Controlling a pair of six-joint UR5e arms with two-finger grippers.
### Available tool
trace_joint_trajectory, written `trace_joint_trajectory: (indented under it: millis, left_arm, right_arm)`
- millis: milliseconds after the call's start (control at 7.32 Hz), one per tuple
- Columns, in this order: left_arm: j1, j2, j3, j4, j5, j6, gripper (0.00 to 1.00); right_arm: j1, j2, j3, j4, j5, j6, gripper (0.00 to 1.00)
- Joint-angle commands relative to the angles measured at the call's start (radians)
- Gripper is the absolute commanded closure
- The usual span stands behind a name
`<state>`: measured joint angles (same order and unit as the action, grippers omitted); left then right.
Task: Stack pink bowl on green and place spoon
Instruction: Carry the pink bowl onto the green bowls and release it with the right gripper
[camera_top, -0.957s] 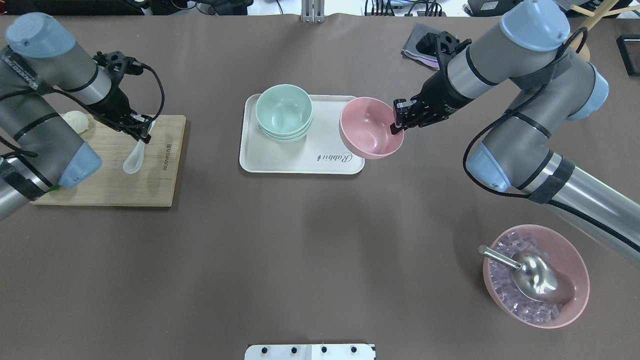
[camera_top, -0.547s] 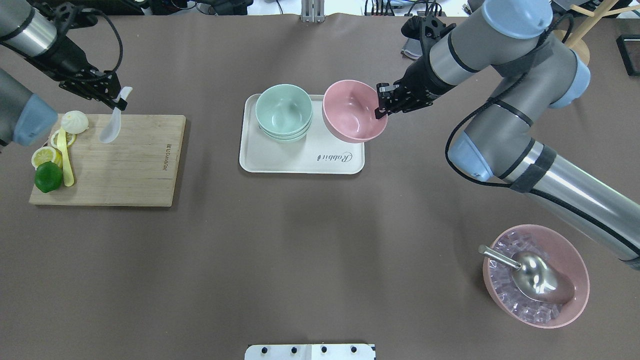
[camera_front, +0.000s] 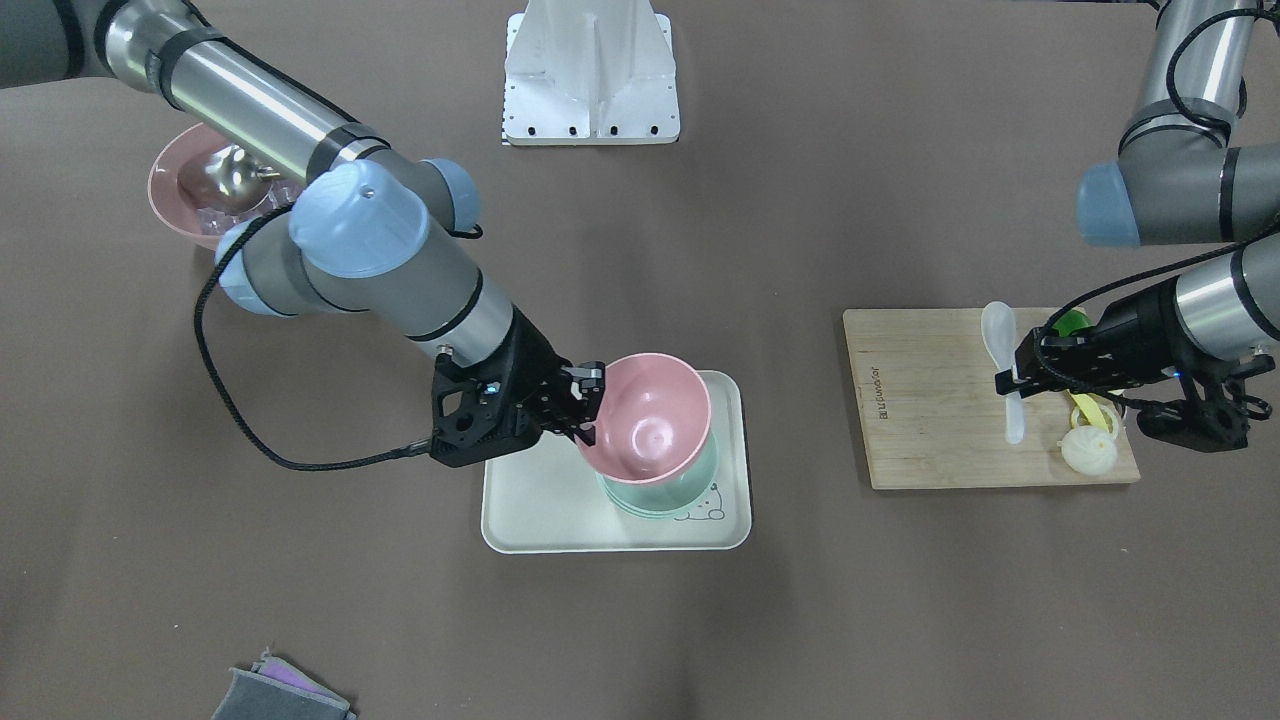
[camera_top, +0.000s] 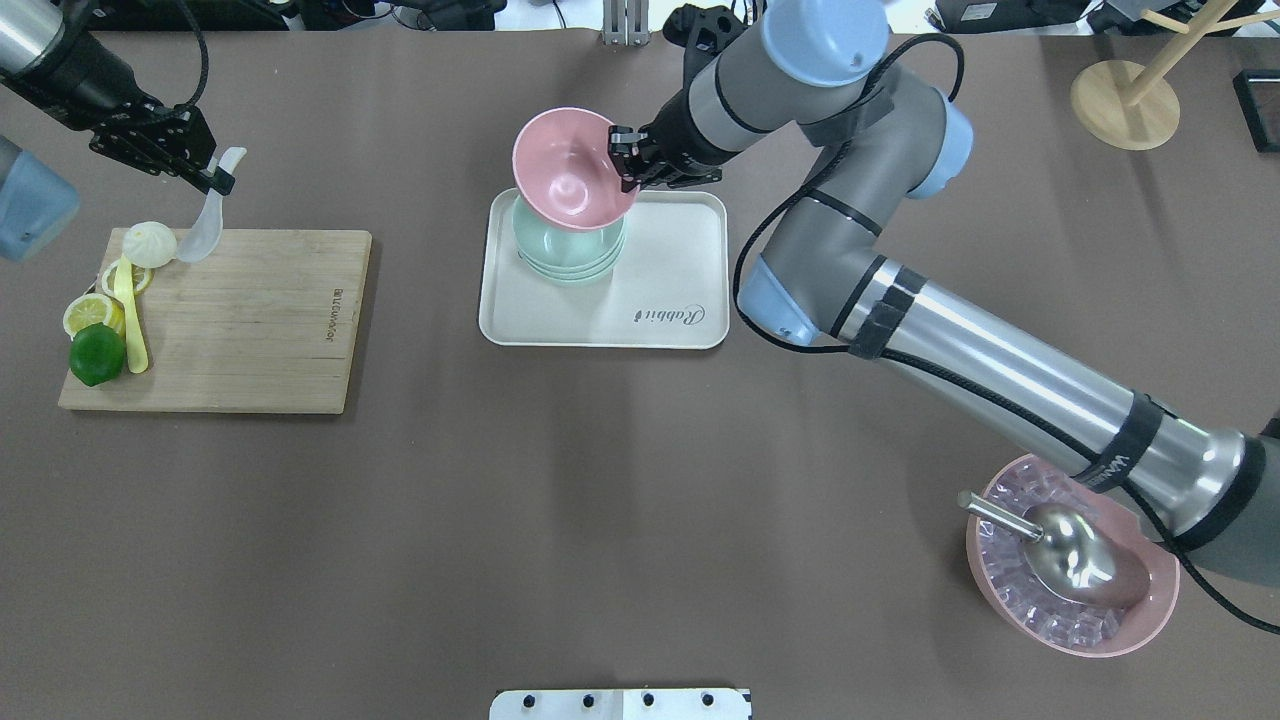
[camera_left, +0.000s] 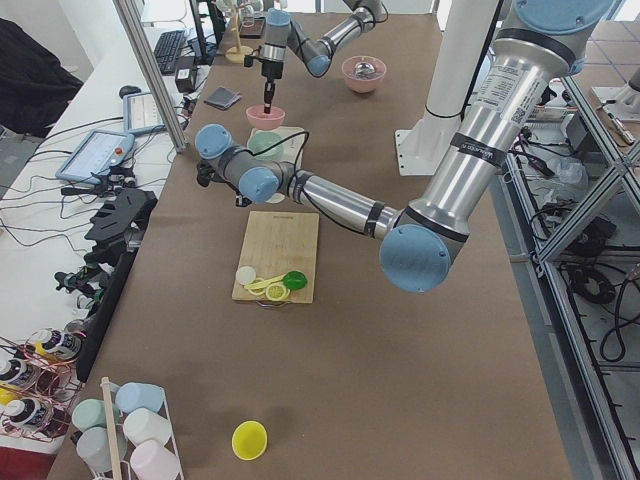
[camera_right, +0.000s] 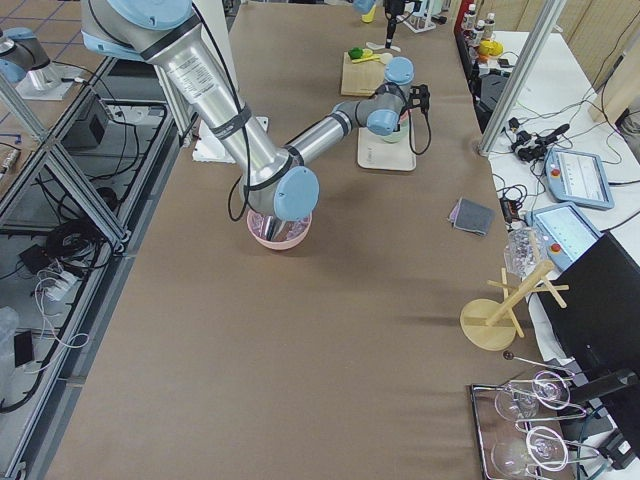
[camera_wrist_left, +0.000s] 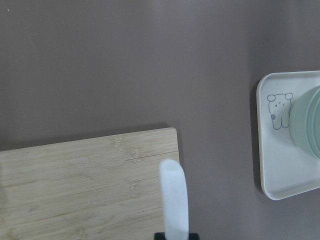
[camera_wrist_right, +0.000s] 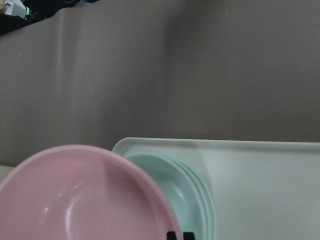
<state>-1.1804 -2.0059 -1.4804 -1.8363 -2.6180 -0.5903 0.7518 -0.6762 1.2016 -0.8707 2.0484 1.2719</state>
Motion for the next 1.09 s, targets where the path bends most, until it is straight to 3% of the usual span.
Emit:
trace_joint_trajectory:
  millis: [0,547,957]
  left_arm:
    - [-0.001,-0.001,0.006,-0.001,-0.001,0.0,1.0]
    - [0.001,-0.001,0.012,-0.003,0.001,0.001,1.0]
    - [0.001,-0.007,0.012,-0.003,0.001,0.0,1.0]
  right_arm:
    - [-0.029,0.035,-0.043,0.028,-0.051,0.024,1.0]
    - [-0.029,-0.04,0.013,0.03,-0.042,0.021,1.0]
    - [-0.029,-0.039,0.013,0.028,-0.048,0.02,1.0]
